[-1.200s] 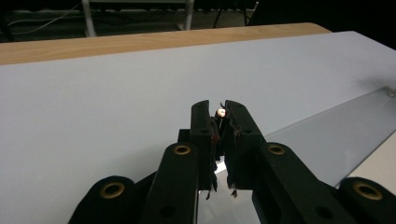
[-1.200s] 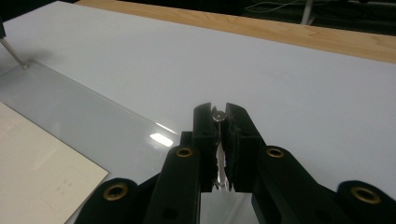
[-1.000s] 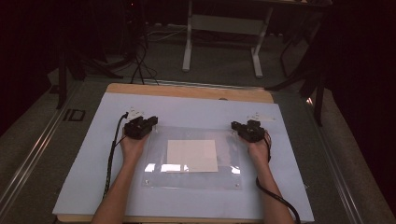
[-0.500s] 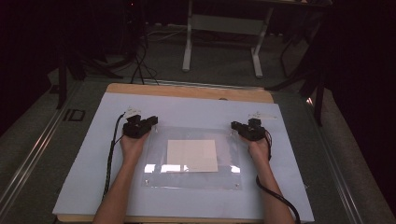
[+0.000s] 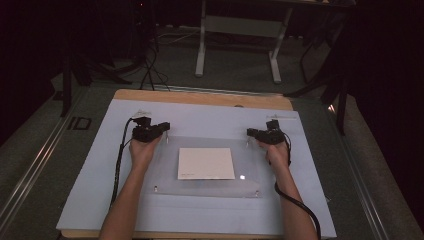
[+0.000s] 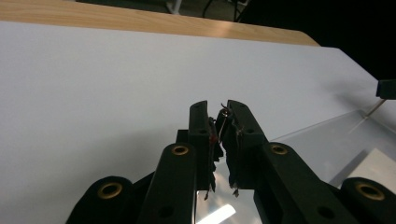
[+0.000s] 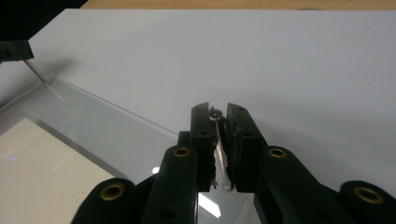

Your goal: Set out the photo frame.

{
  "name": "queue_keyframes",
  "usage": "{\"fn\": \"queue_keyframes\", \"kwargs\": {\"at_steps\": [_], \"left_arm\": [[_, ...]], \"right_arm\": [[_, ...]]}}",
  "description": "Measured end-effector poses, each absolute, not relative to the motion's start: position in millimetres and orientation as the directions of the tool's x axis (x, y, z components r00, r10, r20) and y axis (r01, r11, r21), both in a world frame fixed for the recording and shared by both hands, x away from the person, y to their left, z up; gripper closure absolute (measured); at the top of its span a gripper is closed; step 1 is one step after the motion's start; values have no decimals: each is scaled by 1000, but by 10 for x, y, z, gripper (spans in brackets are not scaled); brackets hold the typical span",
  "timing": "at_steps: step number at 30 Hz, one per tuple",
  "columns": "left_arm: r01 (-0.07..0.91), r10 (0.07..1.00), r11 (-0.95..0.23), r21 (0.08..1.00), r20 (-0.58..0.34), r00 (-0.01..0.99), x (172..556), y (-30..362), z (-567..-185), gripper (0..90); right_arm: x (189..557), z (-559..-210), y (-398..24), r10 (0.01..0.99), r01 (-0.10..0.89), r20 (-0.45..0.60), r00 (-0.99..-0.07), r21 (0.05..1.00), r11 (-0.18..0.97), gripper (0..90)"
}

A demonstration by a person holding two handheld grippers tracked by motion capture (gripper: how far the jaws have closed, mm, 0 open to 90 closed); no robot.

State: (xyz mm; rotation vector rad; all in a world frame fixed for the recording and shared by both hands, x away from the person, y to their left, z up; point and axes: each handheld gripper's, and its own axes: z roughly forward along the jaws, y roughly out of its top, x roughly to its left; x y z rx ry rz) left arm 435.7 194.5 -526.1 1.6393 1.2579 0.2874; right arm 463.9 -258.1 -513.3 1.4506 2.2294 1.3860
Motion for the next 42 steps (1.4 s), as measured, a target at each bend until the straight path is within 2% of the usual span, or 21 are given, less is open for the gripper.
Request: {"fn": "queue_keyframes", "kwargs": {"at_steps": [9,14,29,37,42], "left_arm": [[617,845,29,786,-350,406,4482,1902,-5233,838],[631,841,65,773,-383,382,4554,1900,-5269,844],[701,830,97,706,-446,335,4736,1909,-5270,848],[712,832,107,694,-455,318,4747,1902,-5264,848],[714,831,110,691,-458,315,4752,1903,-5267,847]], "right_arm": [[4768,-5137,-2593,769,692,402,-496,719,70,829],[4823,-5133,-2554,789,686,372,-489,722,85,848],[4915,-5167,-2527,805,705,393,-444,708,43,851],[4864,-5126,-2478,829,672,303,-470,731,114,830],[4769,-5068,-2494,828,625,223,-514,759,184,766]]}}
